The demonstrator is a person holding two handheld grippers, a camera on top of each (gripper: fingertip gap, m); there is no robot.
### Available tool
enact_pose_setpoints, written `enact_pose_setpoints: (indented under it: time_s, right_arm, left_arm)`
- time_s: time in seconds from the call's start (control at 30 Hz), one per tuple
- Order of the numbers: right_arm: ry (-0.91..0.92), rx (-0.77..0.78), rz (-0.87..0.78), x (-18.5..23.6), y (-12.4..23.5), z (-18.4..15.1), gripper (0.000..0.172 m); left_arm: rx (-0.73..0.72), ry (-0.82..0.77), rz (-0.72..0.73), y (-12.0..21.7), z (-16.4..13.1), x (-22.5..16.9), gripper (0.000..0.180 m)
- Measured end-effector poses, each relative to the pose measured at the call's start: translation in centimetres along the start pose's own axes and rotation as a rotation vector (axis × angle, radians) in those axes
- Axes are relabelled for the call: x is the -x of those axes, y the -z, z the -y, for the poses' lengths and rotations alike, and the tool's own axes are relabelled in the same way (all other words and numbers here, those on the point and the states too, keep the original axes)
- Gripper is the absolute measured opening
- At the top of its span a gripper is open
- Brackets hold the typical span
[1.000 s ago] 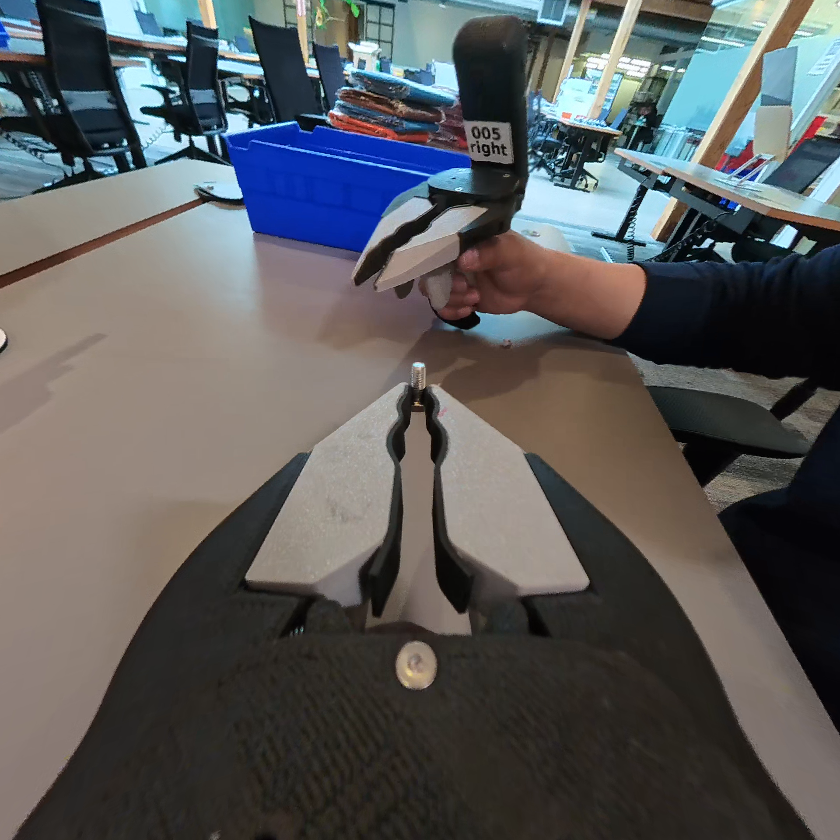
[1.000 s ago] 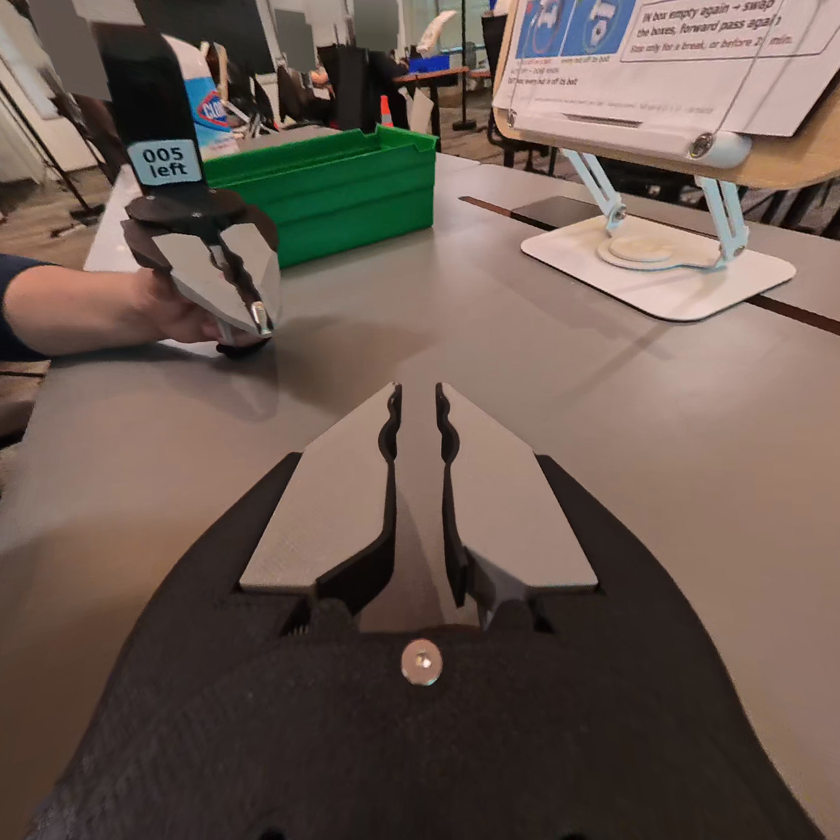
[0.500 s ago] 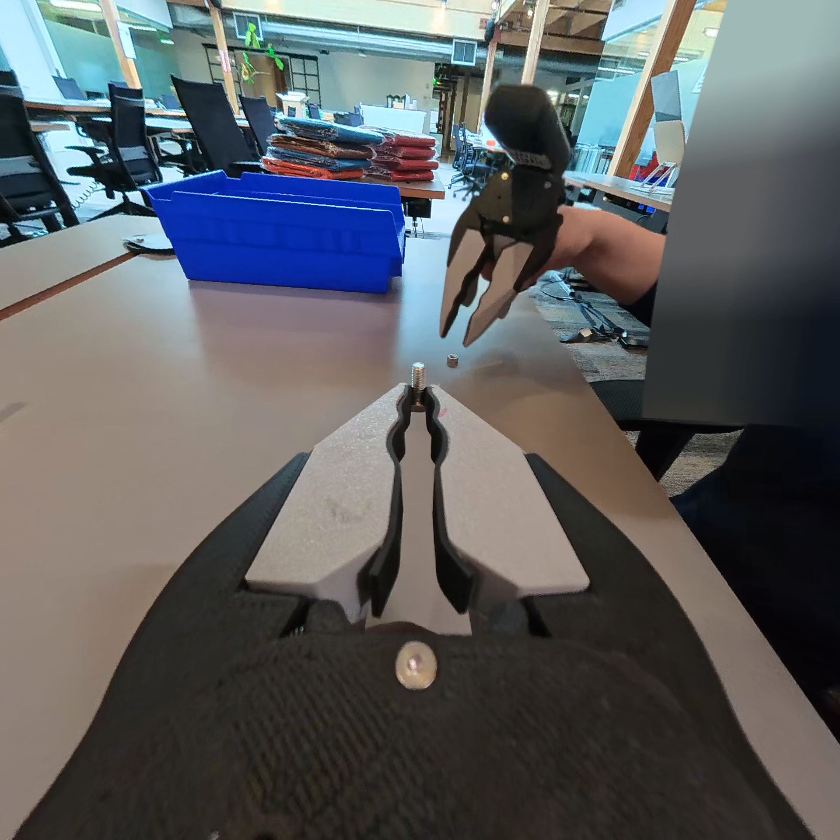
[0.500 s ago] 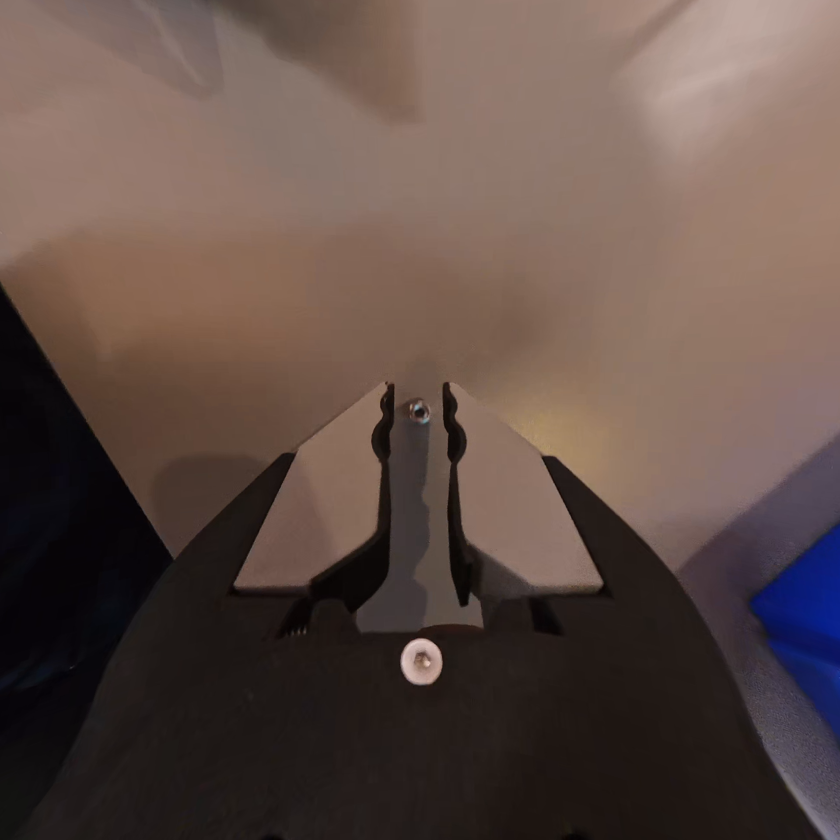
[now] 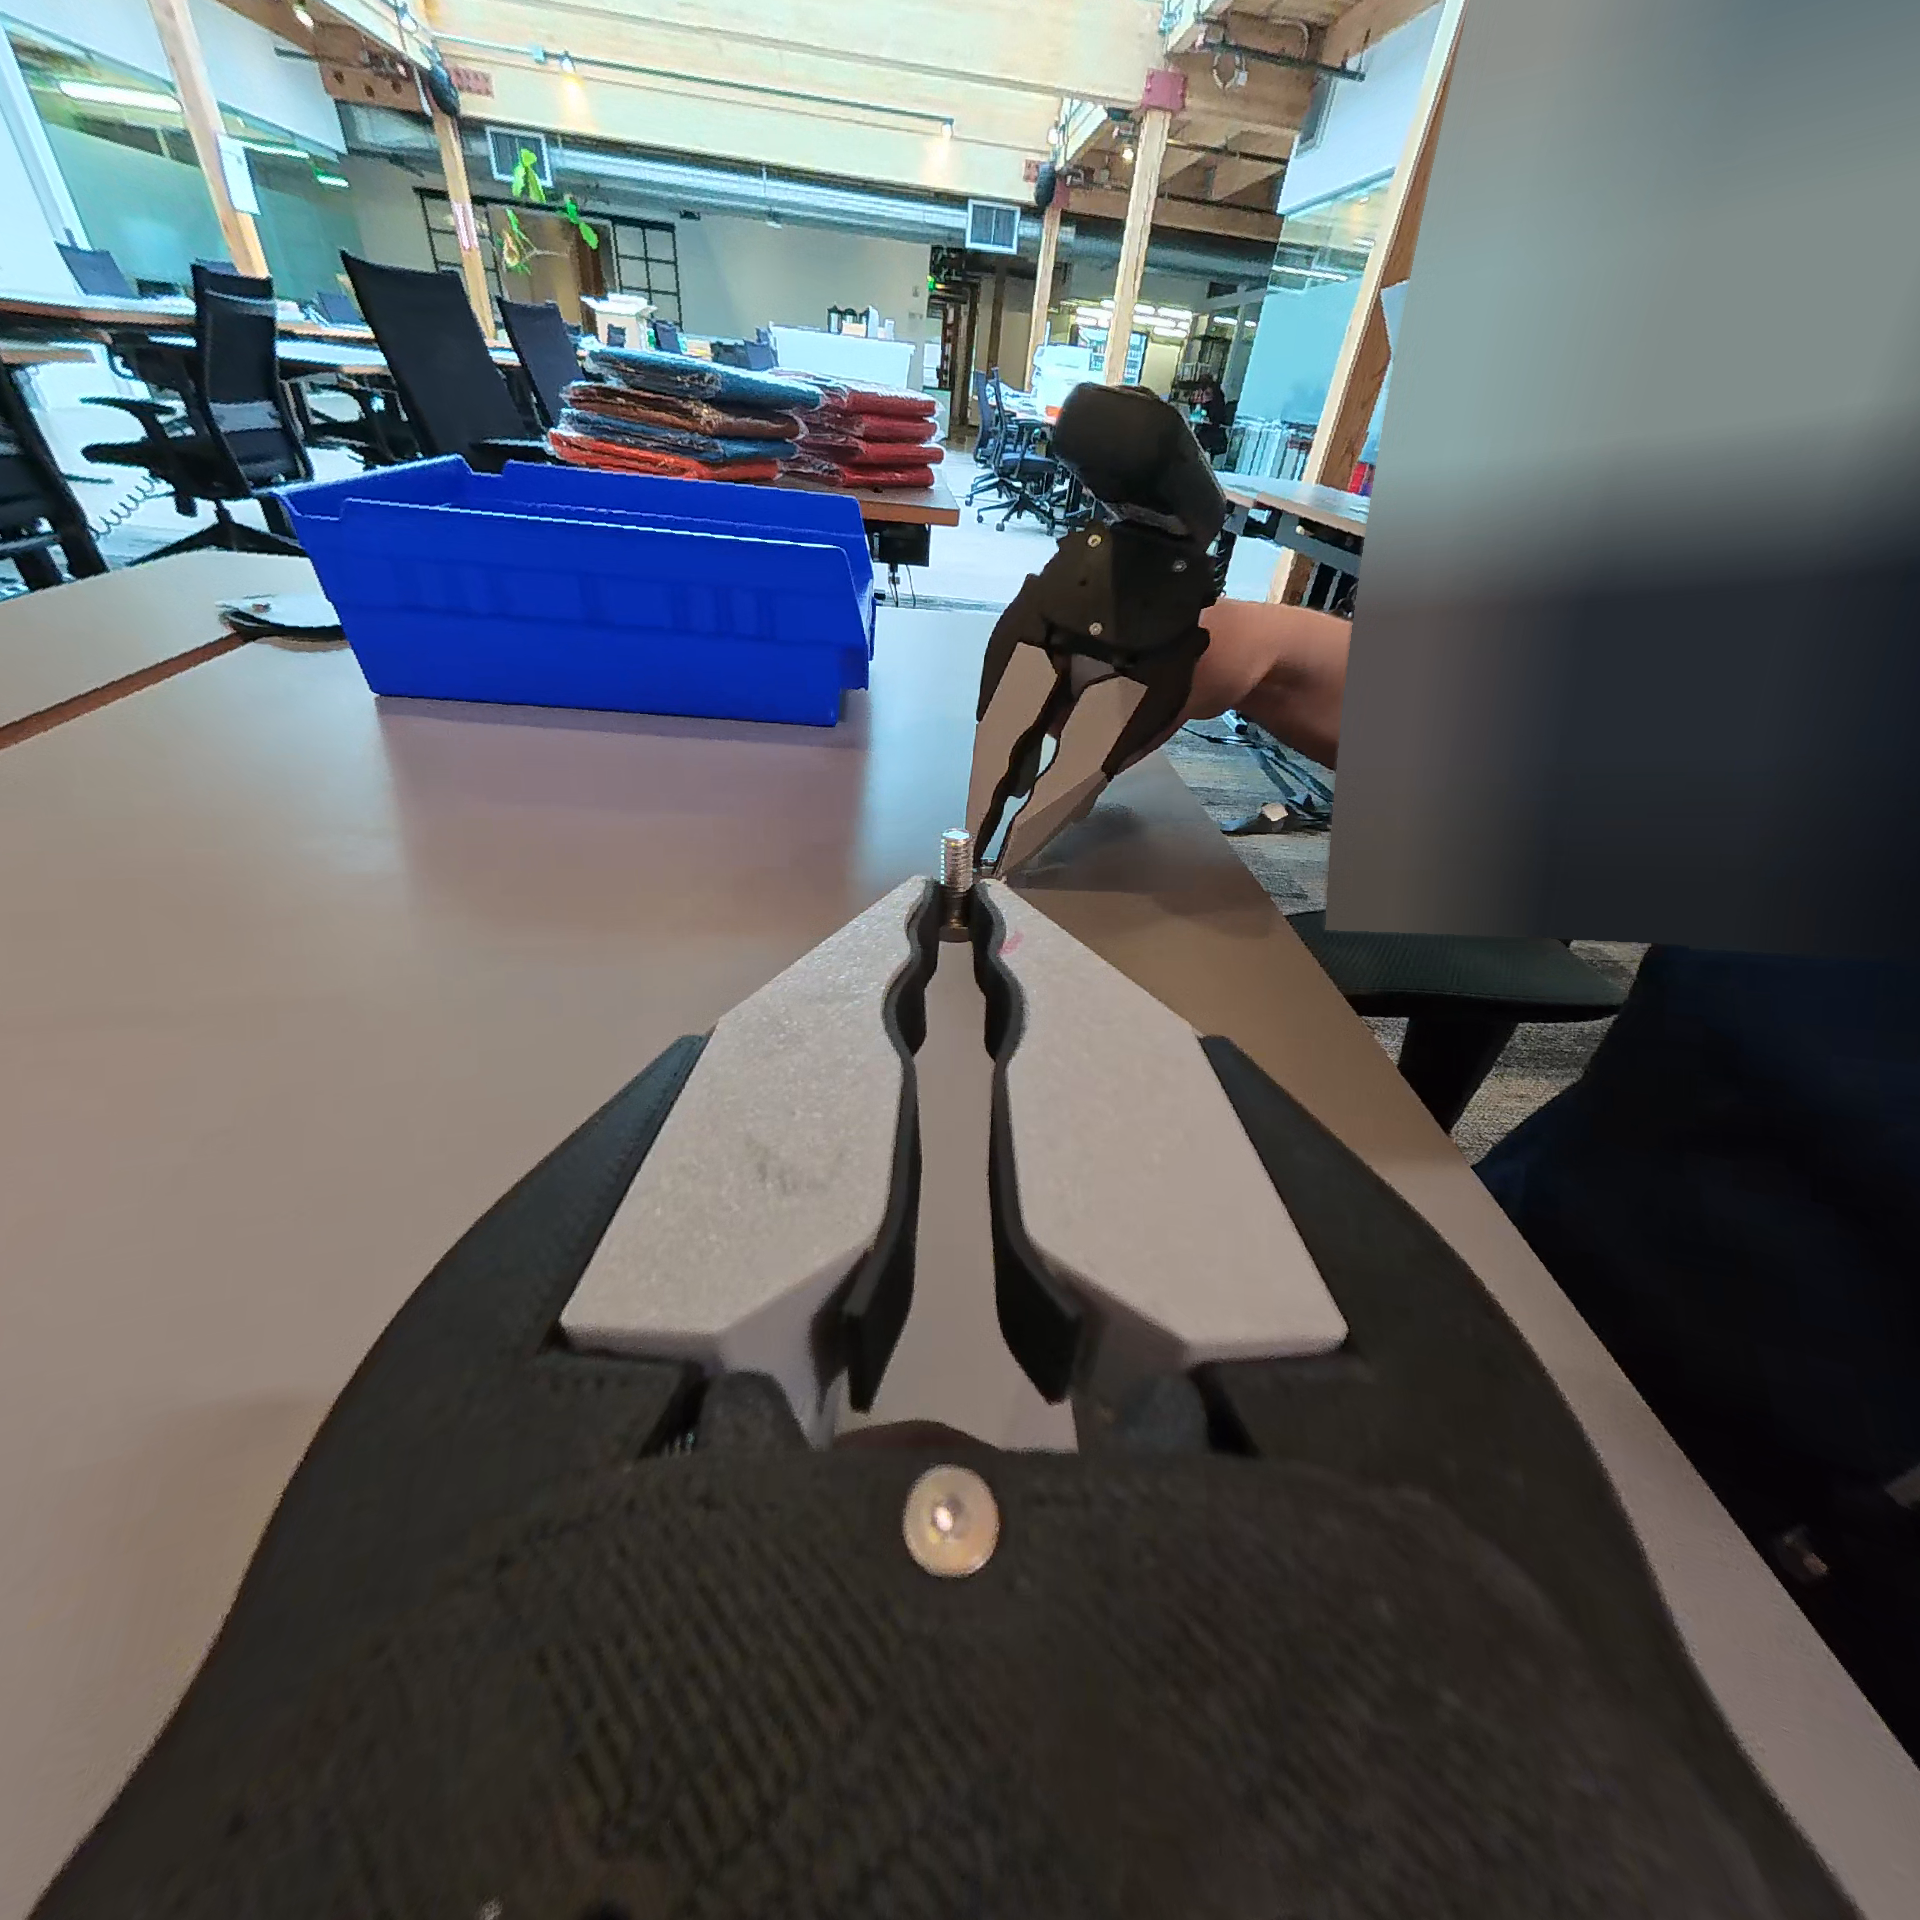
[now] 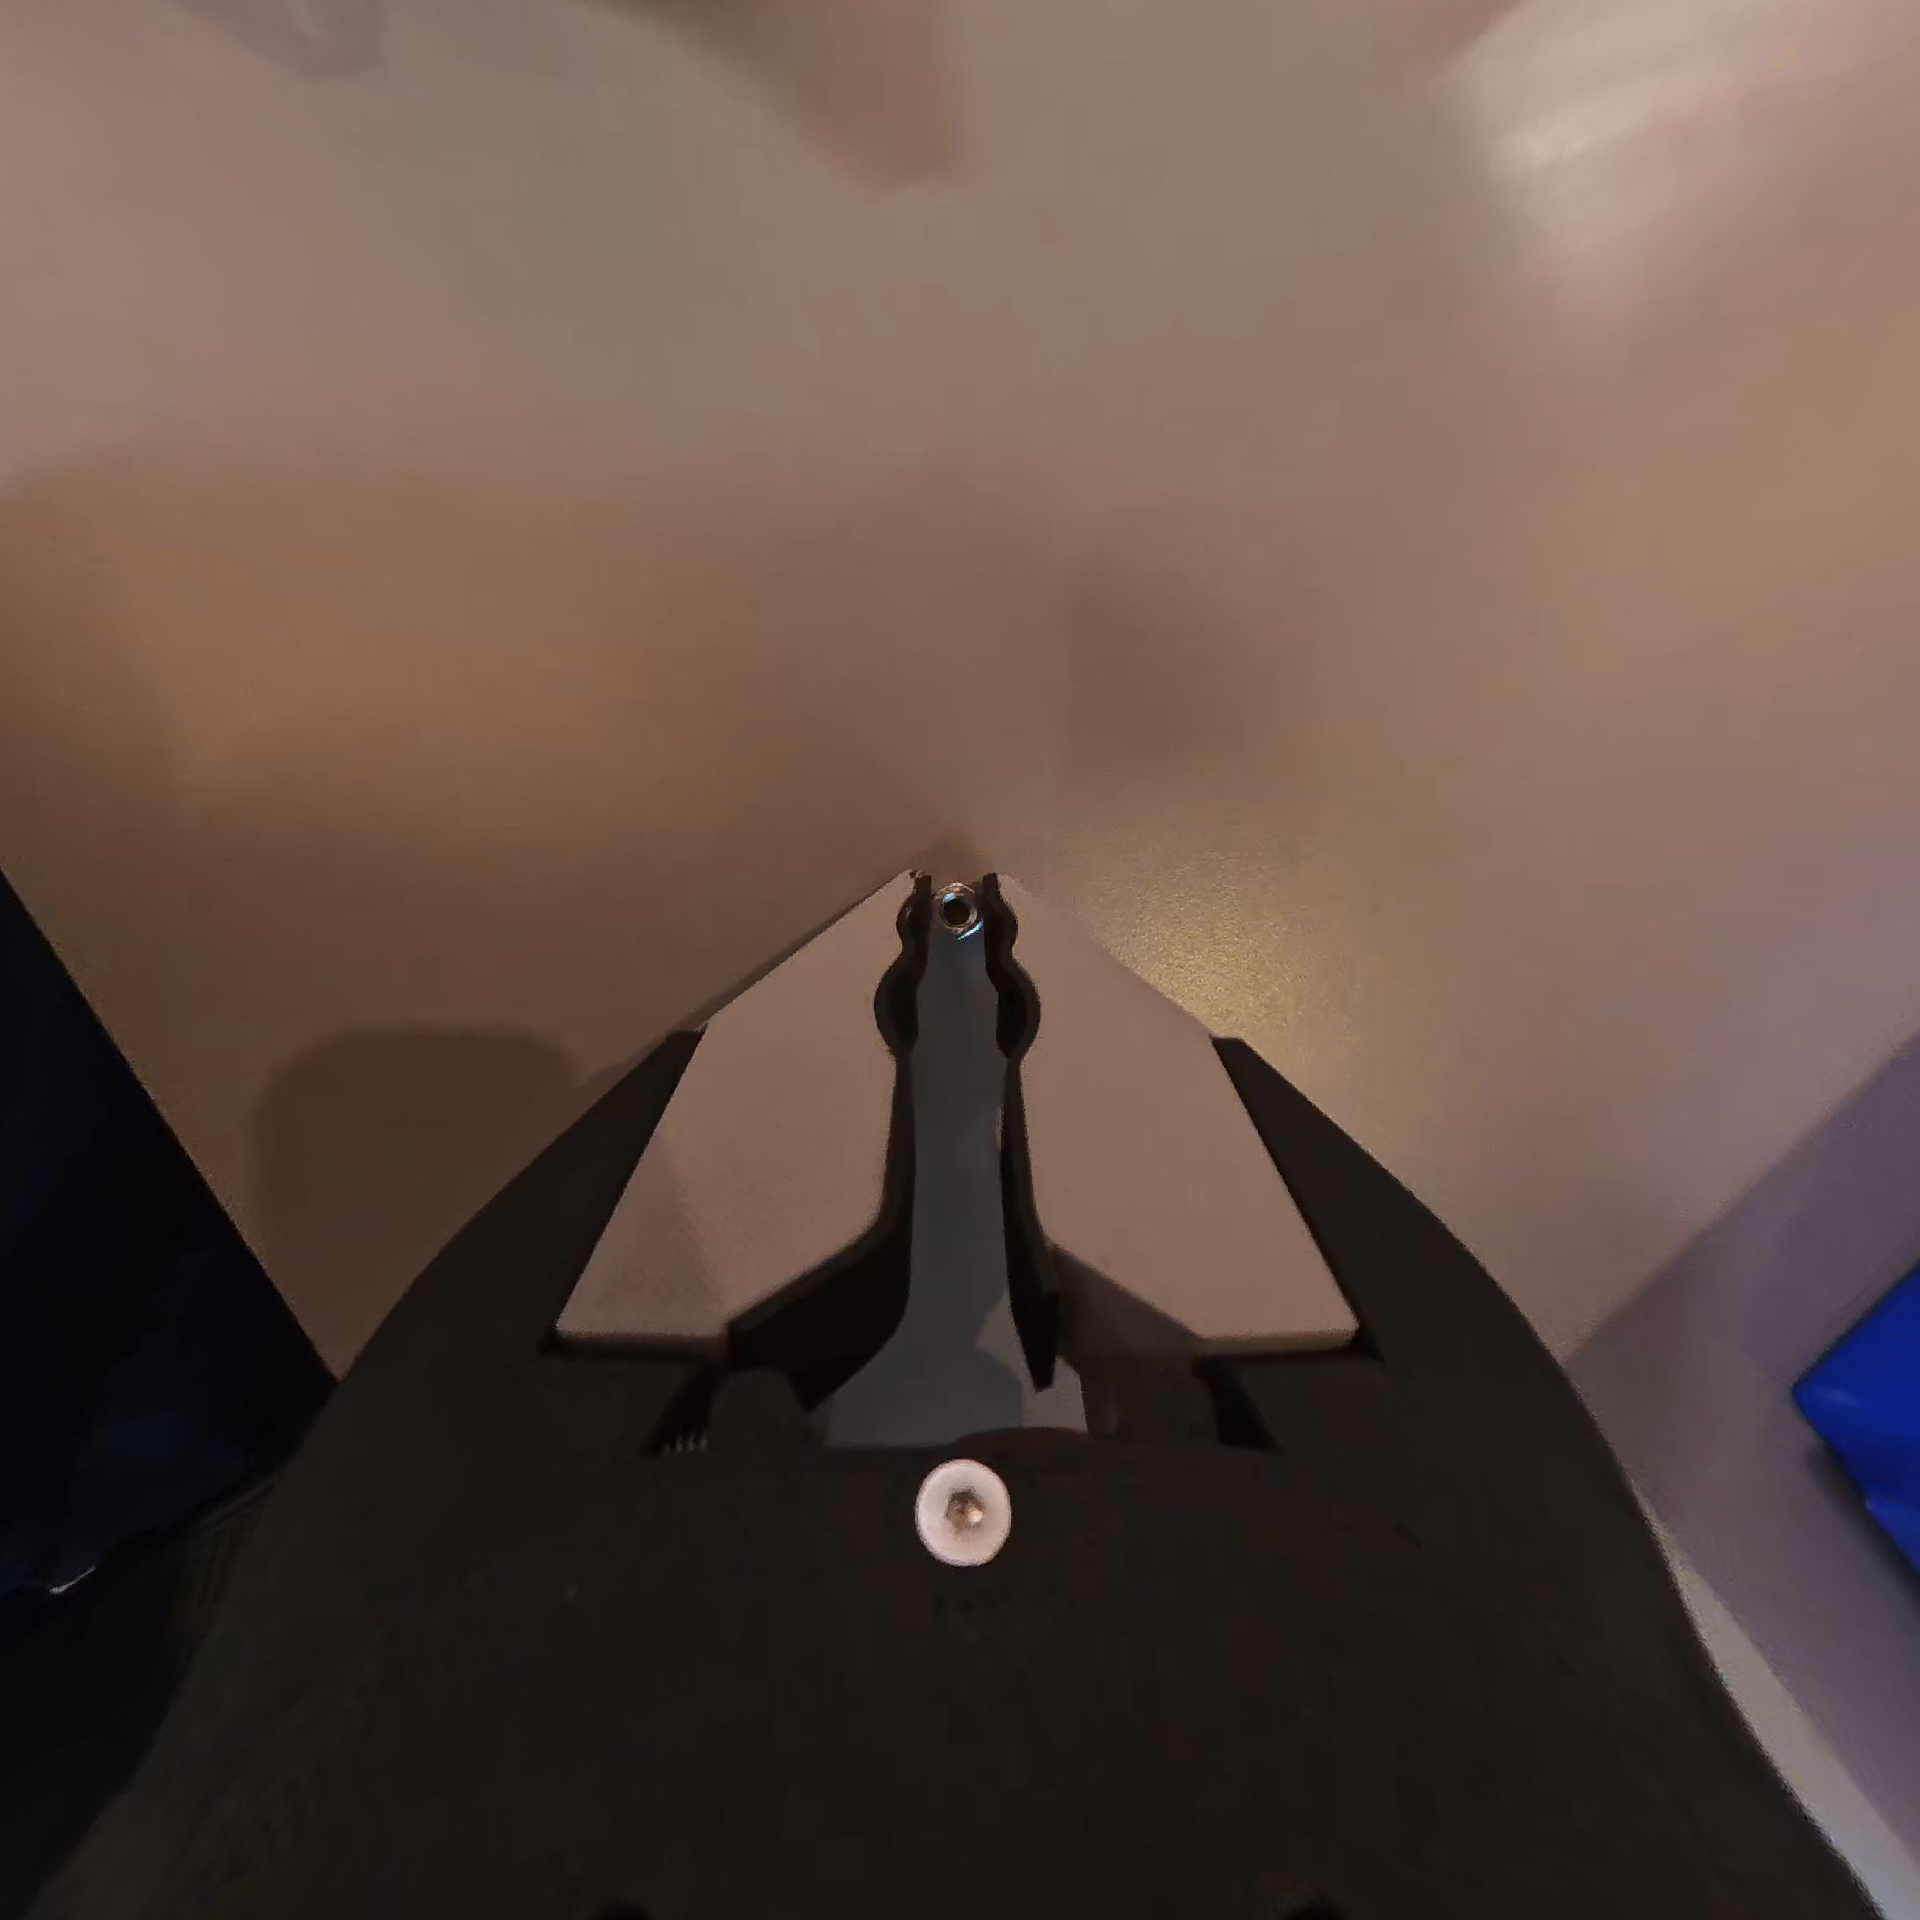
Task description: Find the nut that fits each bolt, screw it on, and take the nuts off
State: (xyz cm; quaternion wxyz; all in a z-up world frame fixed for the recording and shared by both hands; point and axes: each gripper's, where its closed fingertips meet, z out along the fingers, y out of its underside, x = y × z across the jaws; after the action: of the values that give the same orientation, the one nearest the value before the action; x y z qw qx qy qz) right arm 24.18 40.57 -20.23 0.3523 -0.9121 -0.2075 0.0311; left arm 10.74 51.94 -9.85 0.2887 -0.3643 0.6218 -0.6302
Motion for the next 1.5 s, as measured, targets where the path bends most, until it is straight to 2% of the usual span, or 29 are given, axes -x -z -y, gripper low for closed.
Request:
enact_pose_setpoints:
  time_s: [0.33, 0.47, 0.73, 1.07, 1.17, 1.33, 1.4, 1.5]
  right_arm:
    - [-0.026, -0.033, 0.022, -0.5, -0.5, 0.5, 0.007]
    - [-0.043, -0.035, 0.026, -0.6, -0.6, 0.6, 0.016]
    - [-0.019, -0.011, -0.002, -0.4, -0.3, 0.3, 0.007]
    - [0.026, 0.010, 0.014, -0.5, -0.5, 0.6, 0.007]
    - [0.008, -0.097, 0.080, 0.1, 0.0, 3.6, 0.007]
    - [0.137, -0.268, 0.249, 2.8, 2.0, 13.1, 0.007]
    - [0.210, -0.296, 0.308, 4.1, 2.1, 16.6, 0.006]
    - [0.302, -0.277, 0.370, 5.6, 1.3, 19.7, 0.007]
  left_arm:
    - [0.014, -0.010, 0.001, -0.1, -0.2, -0.2, 0.003]
    - [0.019, -0.013, -0.002, -0.2, -0.3, -0.2, 0.003]
    - [0.022, -0.011, 0.000, -0.2, -0.3, -0.2, 0.003]
    - [0.028, -0.014, -0.002, -0.2, -0.4, -0.3, 0.003]
    - [0.027, -0.015, 0.004, -0.2, -0.3, -0.2, 0.003]
    - [0.008, -0.016, 0.004, -0.2, -0.1, -0.2, 0.003]
    - [-0.002, -0.023, 0.002, -0.2, 0.1, -0.4, 0.003]
    - [-0.016, -0.029, 0.005, -0.2, 0.3, -0.5, 0.003]
